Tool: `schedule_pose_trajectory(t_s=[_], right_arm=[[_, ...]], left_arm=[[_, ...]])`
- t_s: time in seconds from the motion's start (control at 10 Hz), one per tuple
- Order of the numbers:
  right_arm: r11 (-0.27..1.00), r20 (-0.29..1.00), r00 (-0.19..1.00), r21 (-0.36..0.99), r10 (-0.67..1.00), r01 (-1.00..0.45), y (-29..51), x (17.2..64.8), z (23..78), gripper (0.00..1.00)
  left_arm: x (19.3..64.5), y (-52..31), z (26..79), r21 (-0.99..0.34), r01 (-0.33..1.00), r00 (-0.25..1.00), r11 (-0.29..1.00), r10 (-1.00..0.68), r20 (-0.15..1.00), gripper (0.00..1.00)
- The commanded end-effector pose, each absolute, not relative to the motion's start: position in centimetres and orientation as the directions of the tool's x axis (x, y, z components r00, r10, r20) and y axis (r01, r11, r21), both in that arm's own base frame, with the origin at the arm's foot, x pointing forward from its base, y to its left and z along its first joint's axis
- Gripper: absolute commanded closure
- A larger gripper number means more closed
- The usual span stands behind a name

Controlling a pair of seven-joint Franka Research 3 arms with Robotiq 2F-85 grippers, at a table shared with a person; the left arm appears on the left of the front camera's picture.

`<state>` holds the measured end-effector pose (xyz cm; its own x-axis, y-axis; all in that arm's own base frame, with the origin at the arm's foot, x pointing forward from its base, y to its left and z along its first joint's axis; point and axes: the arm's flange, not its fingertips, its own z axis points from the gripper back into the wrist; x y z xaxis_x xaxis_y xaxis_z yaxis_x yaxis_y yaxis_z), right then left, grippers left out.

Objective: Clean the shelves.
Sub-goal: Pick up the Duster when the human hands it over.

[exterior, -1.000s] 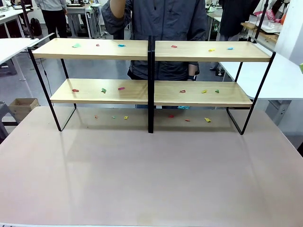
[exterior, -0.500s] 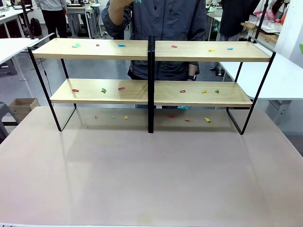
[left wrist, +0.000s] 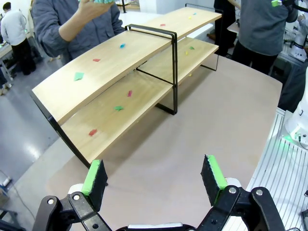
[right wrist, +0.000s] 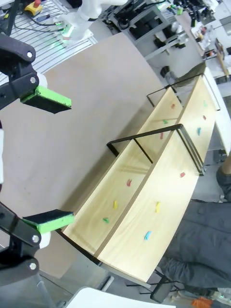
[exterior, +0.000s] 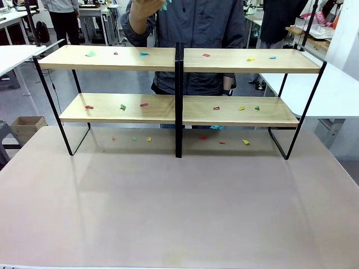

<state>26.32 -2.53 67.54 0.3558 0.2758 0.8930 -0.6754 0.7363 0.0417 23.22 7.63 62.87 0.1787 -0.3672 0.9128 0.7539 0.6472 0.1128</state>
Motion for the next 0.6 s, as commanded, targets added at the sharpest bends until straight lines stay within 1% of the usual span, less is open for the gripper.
schedule_pose_trajectory(t_s=[0.0,0.1,0.2,0.5], right_arm=[[0.768,0.903,0.382,0.102,0.195,-0.632,-2.1,25.3,67.0,0.00],[0.789,0.881,0.432,0.121,0.195,-0.602,-1.8,24.8,66.7,0.00],[0.807,0.873,0.449,0.124,0.188,-0.578,-1.6,24.3,66.4,0.00],[0.824,0.876,0.453,0.128,0.168,-0.552,-2.1,23.5,66.0,0.00]], left_arm=[[23.2,7.5,62.9,0.114,0.757,0.174,0.643,-0.367,0.914,0.00],[23.2,7.5,62.9,0.114,0.757,0.174,0.643,-0.367,0.914,0.00],[23.2,7.5,62.9,0.114,0.757,0.174,0.643,-0.367,0.914,0.00],[23.2,7.5,62.9,0.114,0.757,0.174,0.643,-0.367,0.914,0.00]])
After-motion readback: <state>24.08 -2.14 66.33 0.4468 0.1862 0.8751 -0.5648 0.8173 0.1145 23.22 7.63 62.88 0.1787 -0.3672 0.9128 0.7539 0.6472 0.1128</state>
